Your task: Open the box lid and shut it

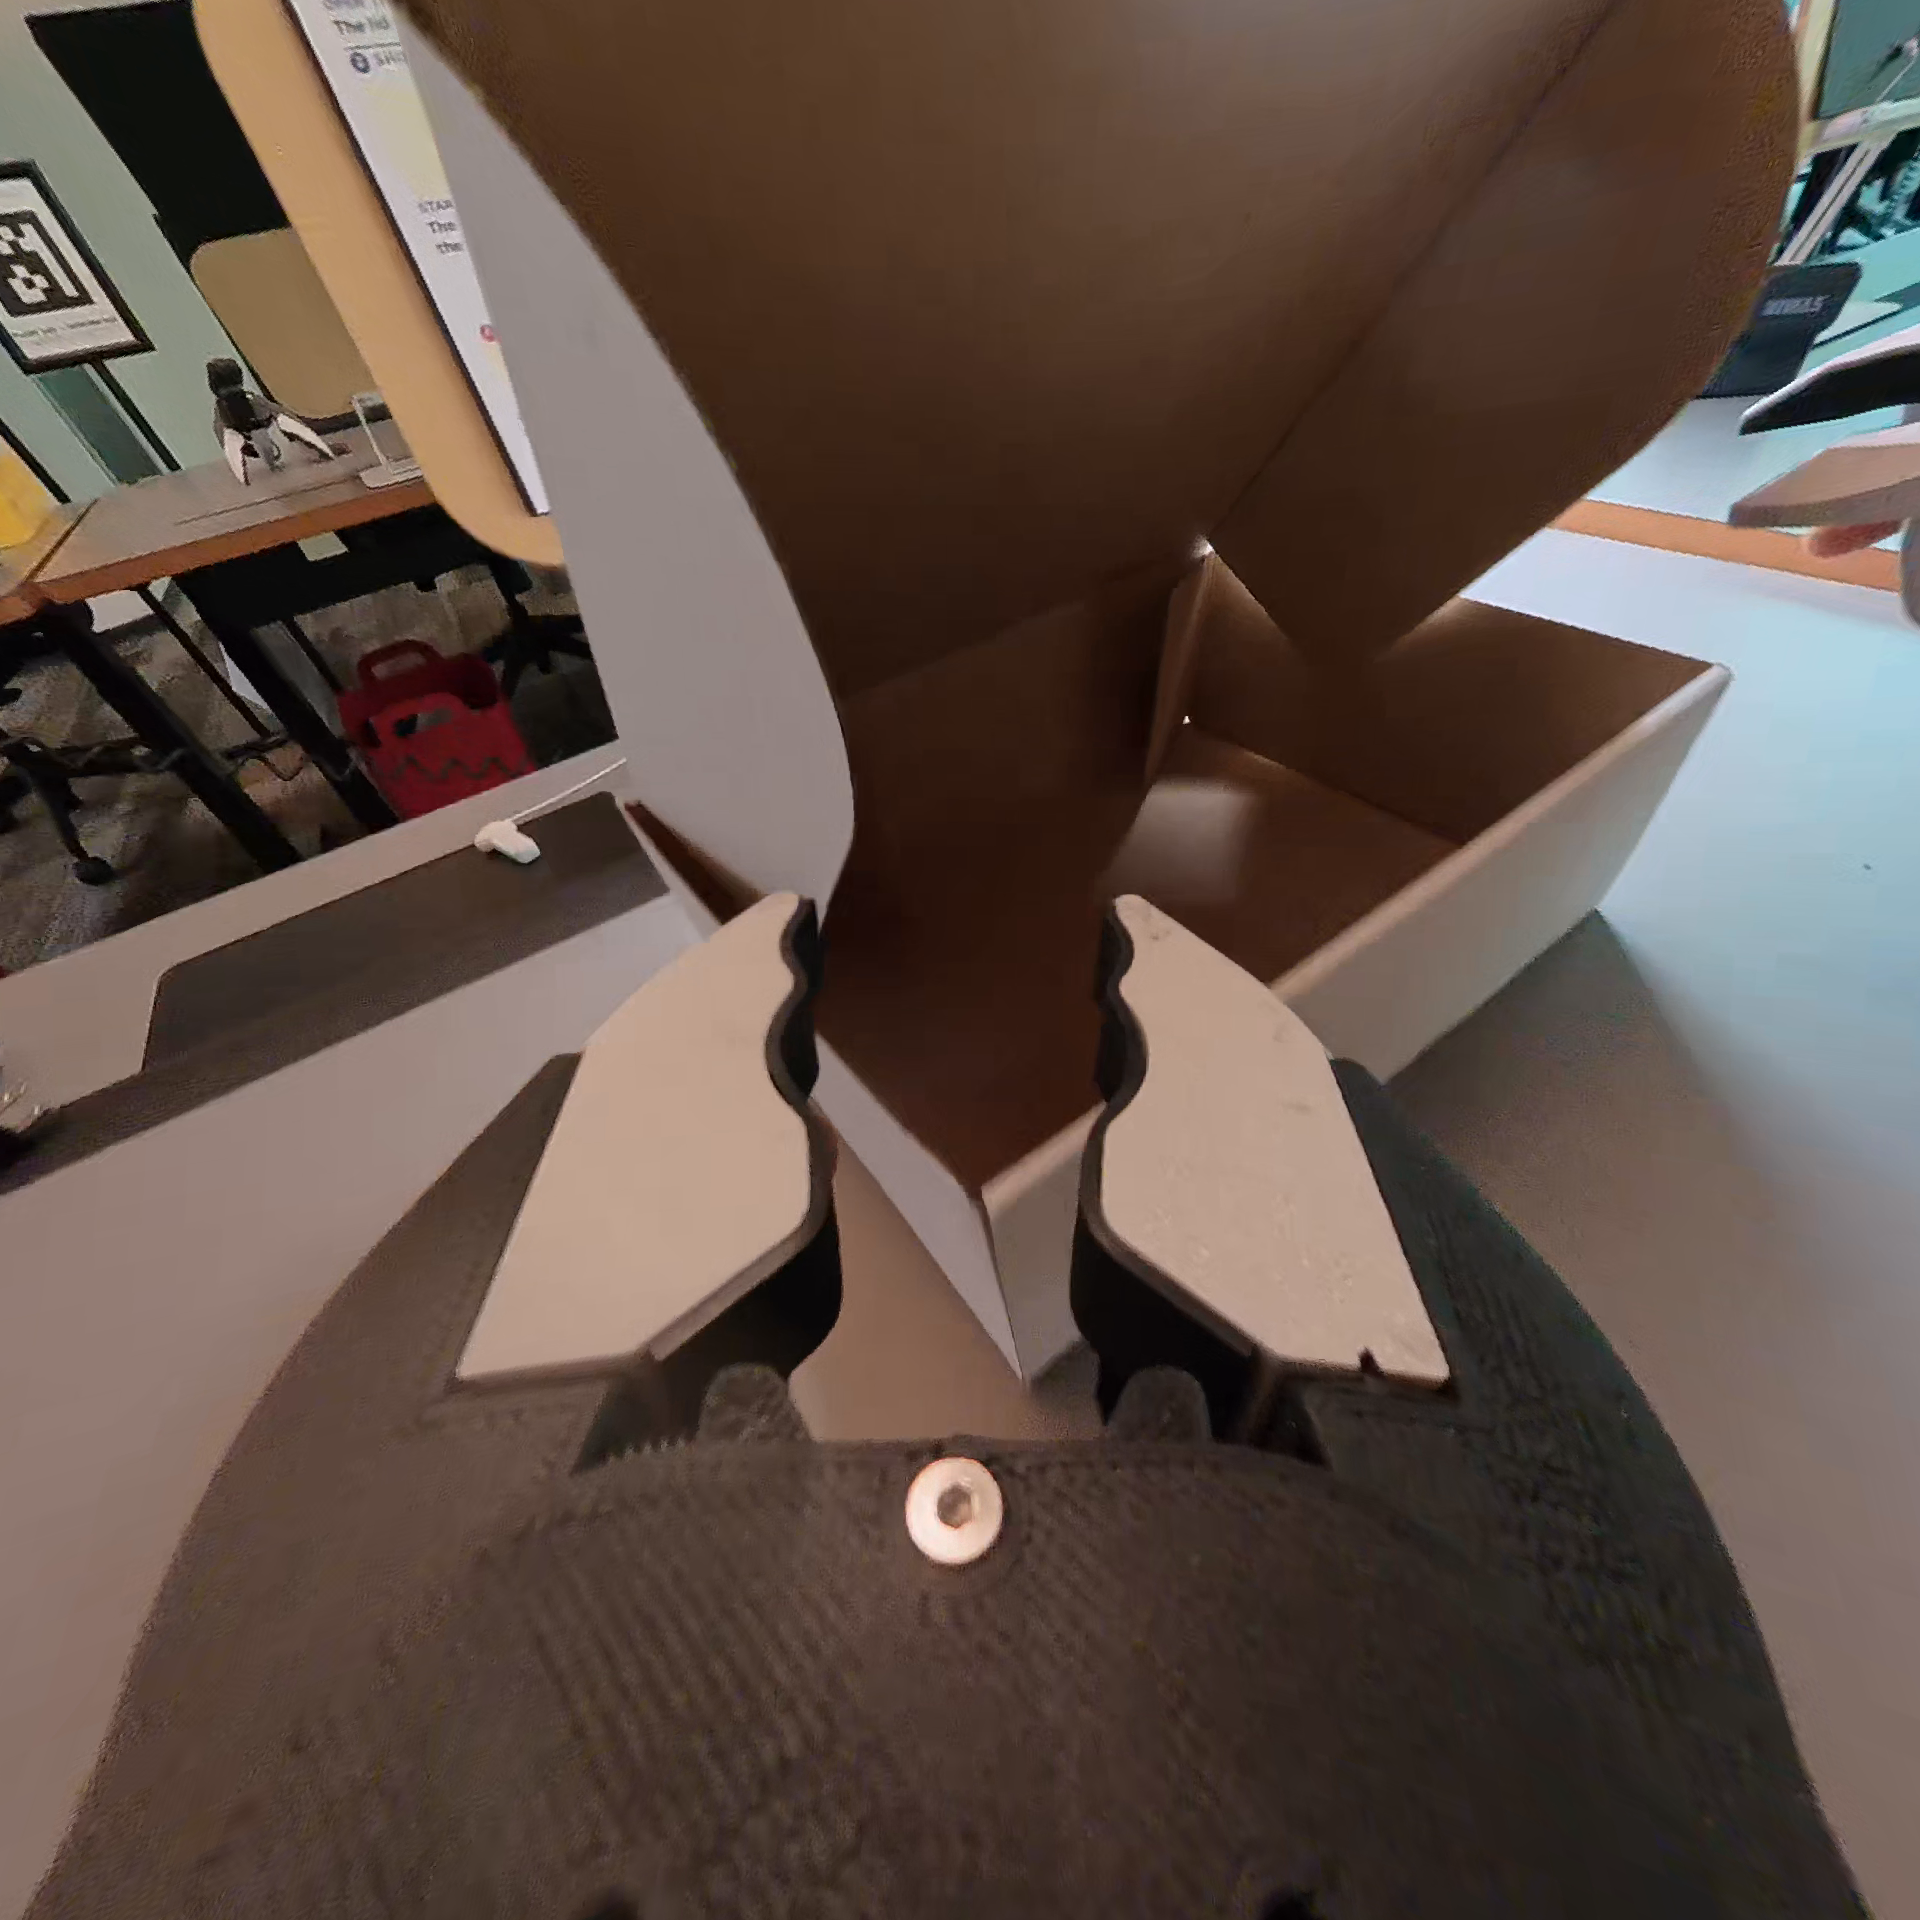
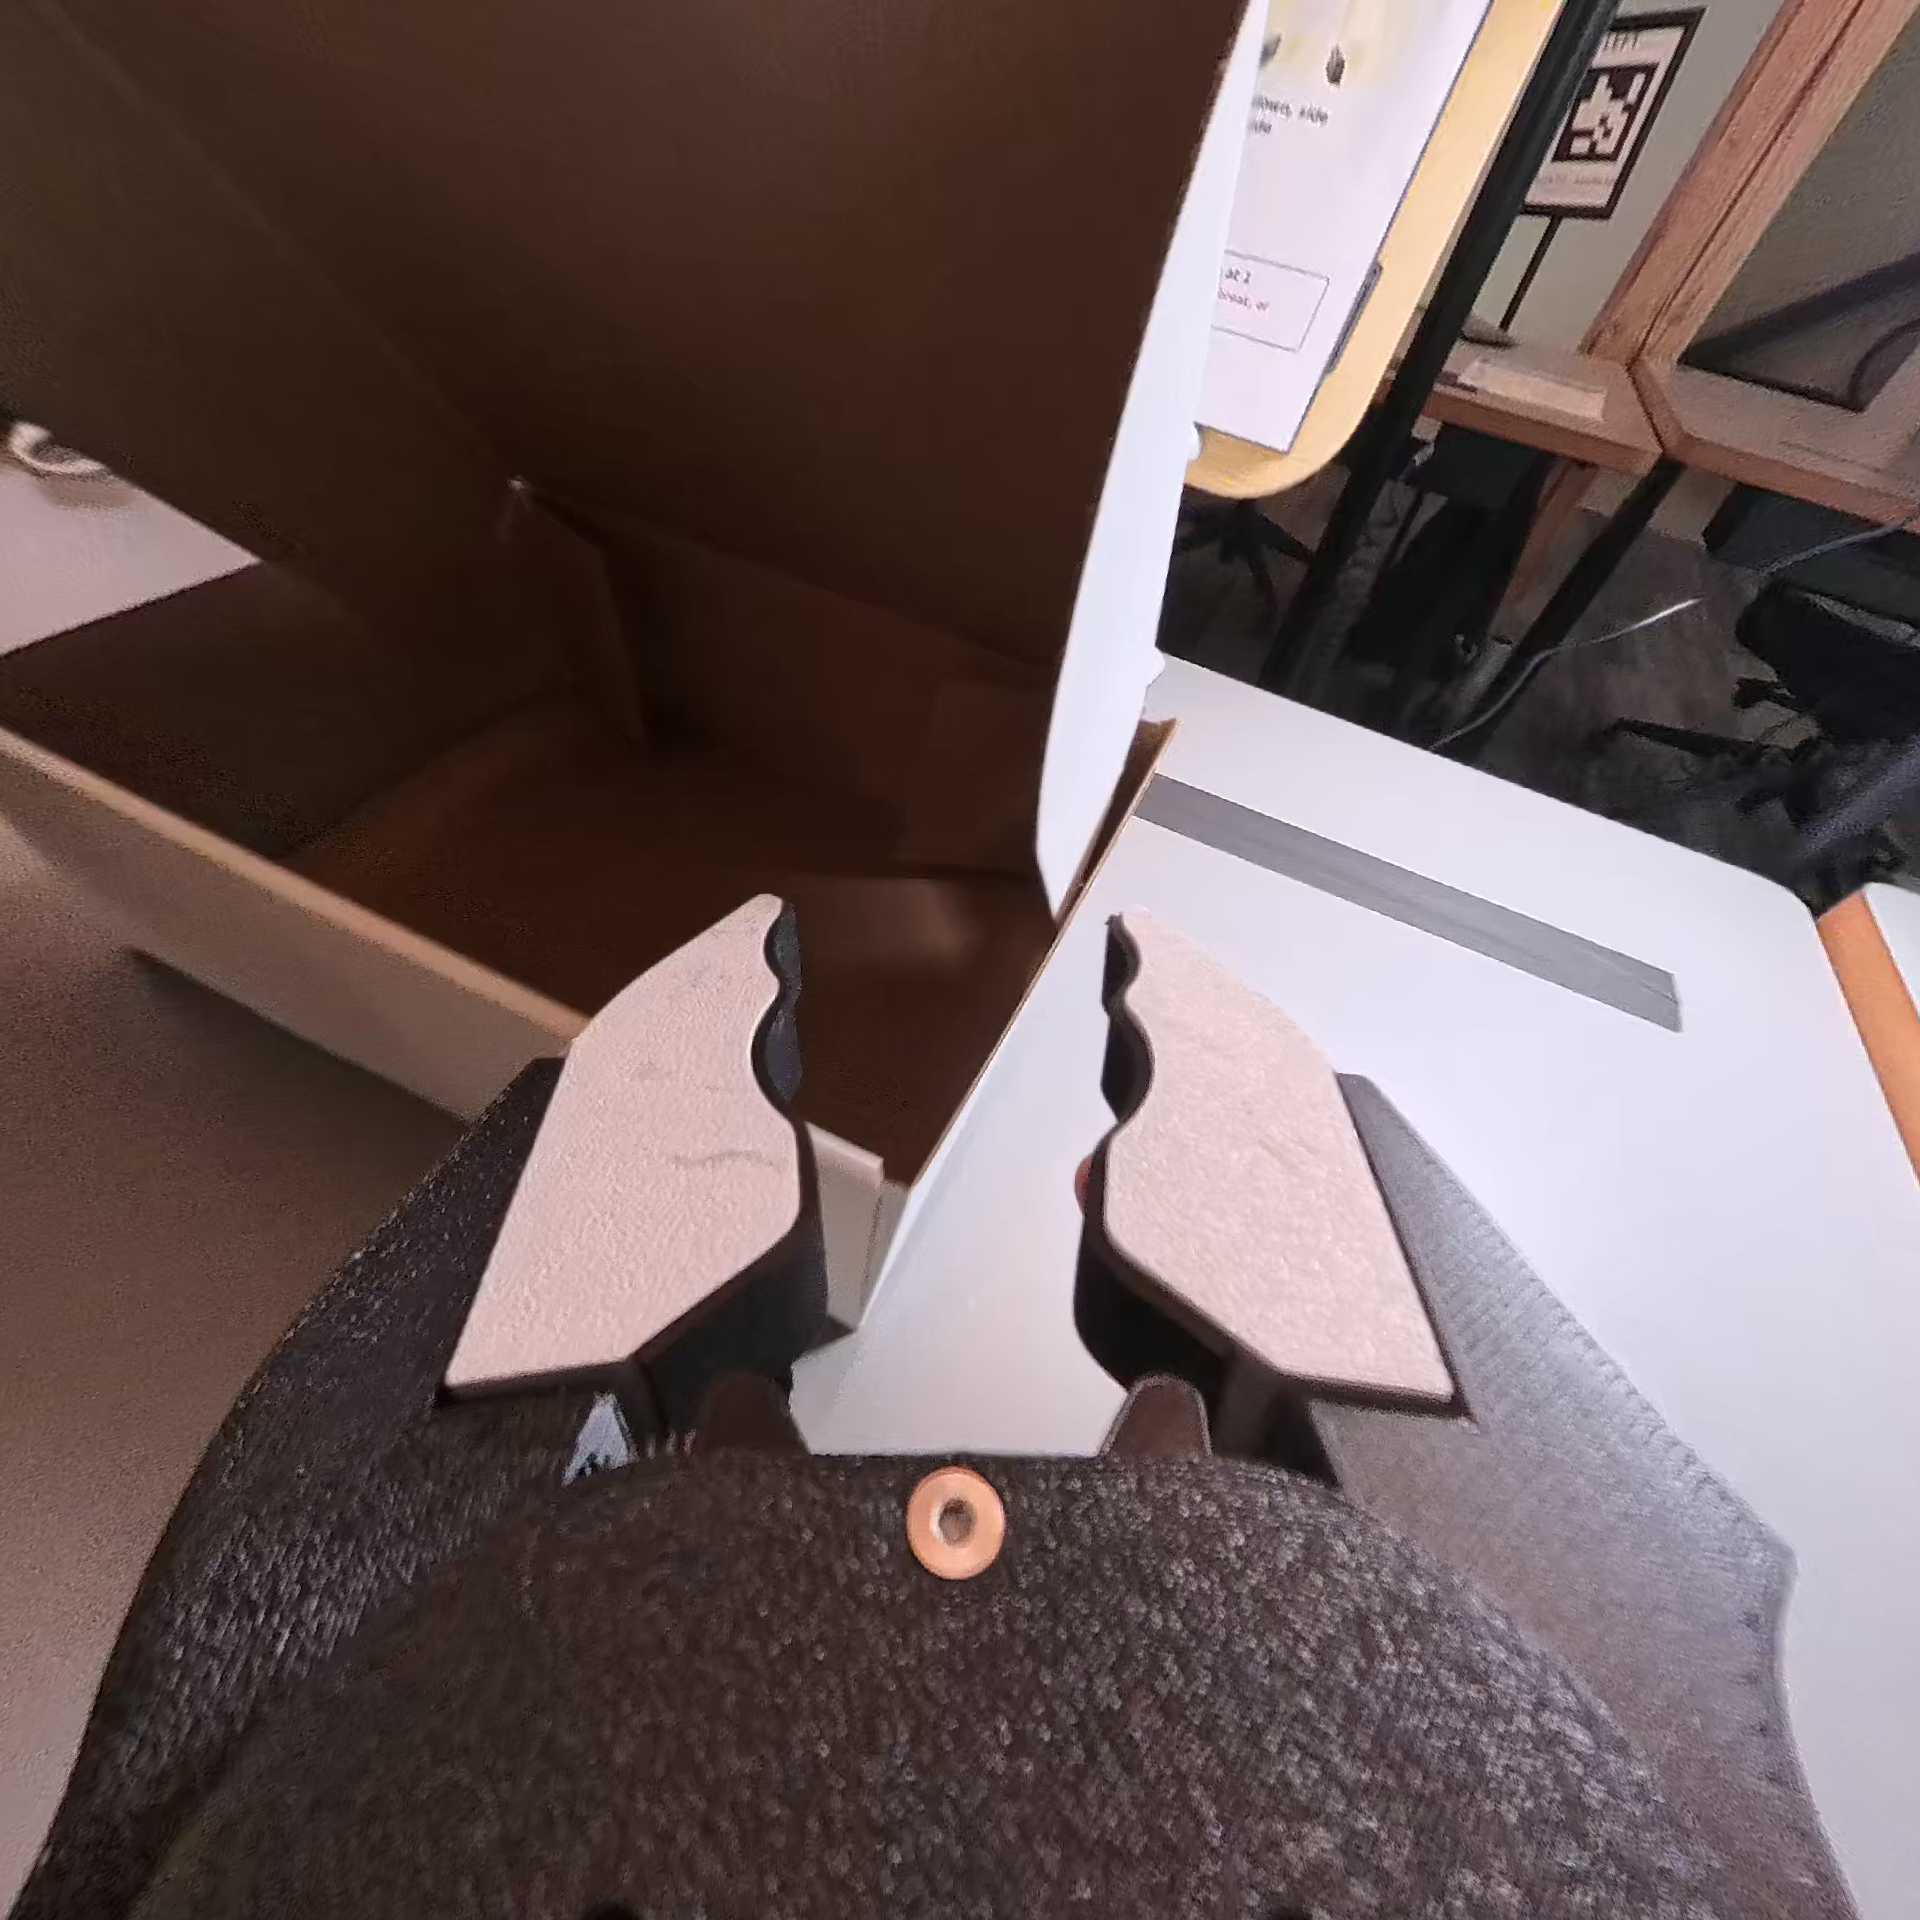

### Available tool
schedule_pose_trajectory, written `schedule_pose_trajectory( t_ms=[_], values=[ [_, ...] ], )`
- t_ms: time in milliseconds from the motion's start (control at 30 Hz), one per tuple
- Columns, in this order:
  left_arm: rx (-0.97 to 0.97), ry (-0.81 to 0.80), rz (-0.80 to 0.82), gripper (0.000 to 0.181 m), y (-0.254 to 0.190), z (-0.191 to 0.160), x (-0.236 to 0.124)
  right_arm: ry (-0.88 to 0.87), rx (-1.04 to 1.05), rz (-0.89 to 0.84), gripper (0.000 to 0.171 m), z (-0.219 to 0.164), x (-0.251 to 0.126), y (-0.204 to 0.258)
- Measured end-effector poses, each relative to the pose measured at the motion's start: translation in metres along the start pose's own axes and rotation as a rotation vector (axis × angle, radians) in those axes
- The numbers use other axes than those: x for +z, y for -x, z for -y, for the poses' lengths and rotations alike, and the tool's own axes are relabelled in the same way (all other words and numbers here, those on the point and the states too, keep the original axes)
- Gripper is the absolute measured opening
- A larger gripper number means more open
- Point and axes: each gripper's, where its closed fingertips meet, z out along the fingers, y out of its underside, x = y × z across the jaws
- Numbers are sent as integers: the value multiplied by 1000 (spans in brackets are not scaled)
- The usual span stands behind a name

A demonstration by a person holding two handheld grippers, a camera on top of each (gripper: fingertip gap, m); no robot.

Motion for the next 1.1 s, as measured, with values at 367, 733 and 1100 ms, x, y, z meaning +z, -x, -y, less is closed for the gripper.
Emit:
schedule_pose_trajectory(
  t_ms=[367, 733, 1100],
  values=[
    [56, -84, 84, 35, 43, 91, 25, 13, -174, -74, 40, 86, 19, -29],
    [132, -21, 81, 37, 69, 113, 39, 72, -367, -44, 28, 115, 37, -32],
    [342, -32, 15, 14, 37, 61, 18, 76, -425, -58, 8, 66, 19, -18]
  ],
)
